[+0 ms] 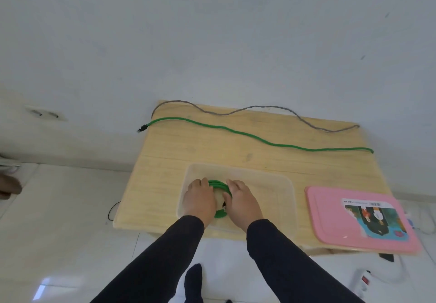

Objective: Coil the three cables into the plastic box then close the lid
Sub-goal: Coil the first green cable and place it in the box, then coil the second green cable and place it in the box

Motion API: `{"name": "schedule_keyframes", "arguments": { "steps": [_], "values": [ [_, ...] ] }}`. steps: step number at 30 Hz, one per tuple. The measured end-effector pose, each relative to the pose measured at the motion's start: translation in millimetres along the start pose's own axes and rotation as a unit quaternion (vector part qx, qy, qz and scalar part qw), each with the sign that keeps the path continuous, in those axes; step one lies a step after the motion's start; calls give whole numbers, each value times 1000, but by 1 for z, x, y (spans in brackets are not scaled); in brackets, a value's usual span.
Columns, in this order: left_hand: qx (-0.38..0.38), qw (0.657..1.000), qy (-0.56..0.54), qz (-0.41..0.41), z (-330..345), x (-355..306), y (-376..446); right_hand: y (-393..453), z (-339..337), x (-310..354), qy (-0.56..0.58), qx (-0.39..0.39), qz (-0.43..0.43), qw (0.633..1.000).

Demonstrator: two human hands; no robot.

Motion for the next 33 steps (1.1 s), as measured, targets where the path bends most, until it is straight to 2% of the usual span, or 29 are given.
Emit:
{"name": "schedule_keyframes", "arguments": {
  "steps": [4,7,15,22,27,33],
  "values": [
    [-49,992,116,31,-1,-2,-8,-7,-7,8,-68,-14,-45,997],
    [-92,980,162,68,-6,-6,-16,-14,-16,16,-106,-42,-87,990],
    [-172,964,154,131,-44,-9,-31,-18,-41,46,-162,-49,-192,967],
    [-250,960,34,119,-121,16,2,30,-69,86,-191,-56,-214,956],
    [-249,962,37,101,-158,45,56,96,-62,107,-175,-50,-212,960],
    [-176,979,-36,91,-161,68,152,189,-26,103,-154,-35,-172,972]
  ]
}}
Point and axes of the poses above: each hand's wrist, its own y-axis towards the middle knuckle, its own z-axis out of the palm, x = y × z, the point moved 4 cm from there along y, towards the middle knuckle, and after that the axes turned 14 degrees about -z, right-handed, at the moved point
